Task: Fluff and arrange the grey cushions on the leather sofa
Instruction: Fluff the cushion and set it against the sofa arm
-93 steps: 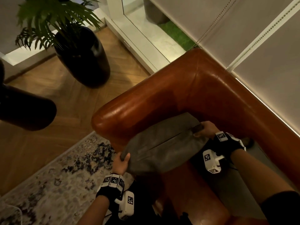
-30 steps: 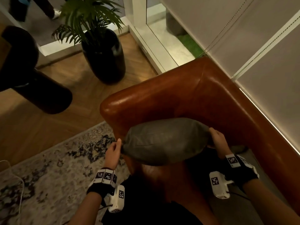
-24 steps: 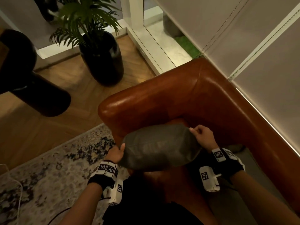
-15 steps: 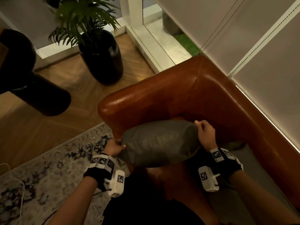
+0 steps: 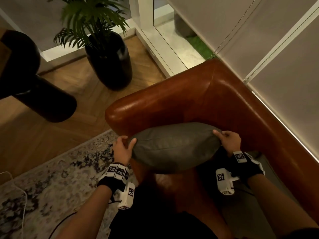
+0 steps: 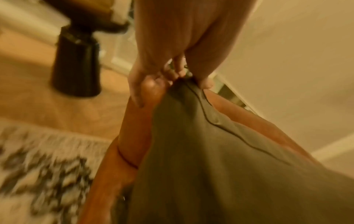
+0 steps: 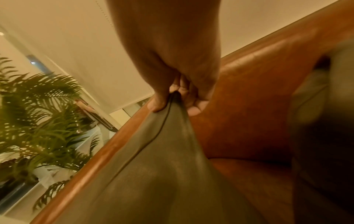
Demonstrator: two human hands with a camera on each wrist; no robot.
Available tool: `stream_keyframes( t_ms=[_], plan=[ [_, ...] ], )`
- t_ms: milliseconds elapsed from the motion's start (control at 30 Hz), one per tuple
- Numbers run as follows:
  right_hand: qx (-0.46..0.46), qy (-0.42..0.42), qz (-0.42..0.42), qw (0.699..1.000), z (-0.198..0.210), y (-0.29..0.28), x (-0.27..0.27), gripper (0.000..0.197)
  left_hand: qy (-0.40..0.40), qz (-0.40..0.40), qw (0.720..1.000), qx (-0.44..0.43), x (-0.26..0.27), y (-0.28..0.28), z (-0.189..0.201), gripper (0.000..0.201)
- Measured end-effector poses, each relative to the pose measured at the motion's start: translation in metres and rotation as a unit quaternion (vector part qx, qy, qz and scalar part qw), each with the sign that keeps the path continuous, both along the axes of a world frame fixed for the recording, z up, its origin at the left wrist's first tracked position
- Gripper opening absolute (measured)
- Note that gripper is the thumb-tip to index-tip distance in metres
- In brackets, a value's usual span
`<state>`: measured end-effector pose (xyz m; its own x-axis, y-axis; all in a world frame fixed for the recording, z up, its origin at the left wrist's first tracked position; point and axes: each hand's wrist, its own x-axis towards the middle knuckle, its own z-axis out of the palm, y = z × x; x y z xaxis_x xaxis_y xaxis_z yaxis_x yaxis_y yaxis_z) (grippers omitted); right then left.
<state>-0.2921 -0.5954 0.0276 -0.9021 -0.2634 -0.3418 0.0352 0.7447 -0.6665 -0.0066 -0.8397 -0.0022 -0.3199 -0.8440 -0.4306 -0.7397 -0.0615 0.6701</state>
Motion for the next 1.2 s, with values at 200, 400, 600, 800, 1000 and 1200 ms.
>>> stream_keyframes(
  t_ms=[200, 400, 600, 800, 1000, 1200],
  plan=[
    [0.017, 0.022, 0.019, 0.999, -0.004, -0.015, 0.006, 0.032, -0.151, -0.123, 0.979, -0.053, -0.011, -0.005, 0.003, 0.03],
    [-0.019, 0.076, 0.146, 0.986, 0.007, -0.024, 0.024, 0.033, -0.203, -0.097, 0.973, -0.051, -0.012, -0.02, -0.001, 0.027],
    [0.031, 0.068, 0.144, 0.987, 0.0, -0.012, 0.022, 0.029, -0.102, 0.0, 0.994, -0.032, -0.001, -0.012, -0.01, 0.032],
    [0.078, 0.06, 0.092, 0.991, -0.005, 0.001, 0.004, 0.035, 0.041, 0.01, 0.995, -0.09, -0.013, 0.004, -0.007, 0.032],
    [0.114, 0.093, 0.109, 0.983, 0.003, -0.028, 0.03, 0.035, -0.081, -0.027, 0.995, -0.046, 0.004, -0.009, -0.011, 0.044],
    [0.138, 0.193, 0.265, 0.935, 0.011, -0.054, 0.057, 0.025, 0.028, -0.036, 0.99, -0.131, -0.018, 0.003, 0.012, 0.046]
  ],
)
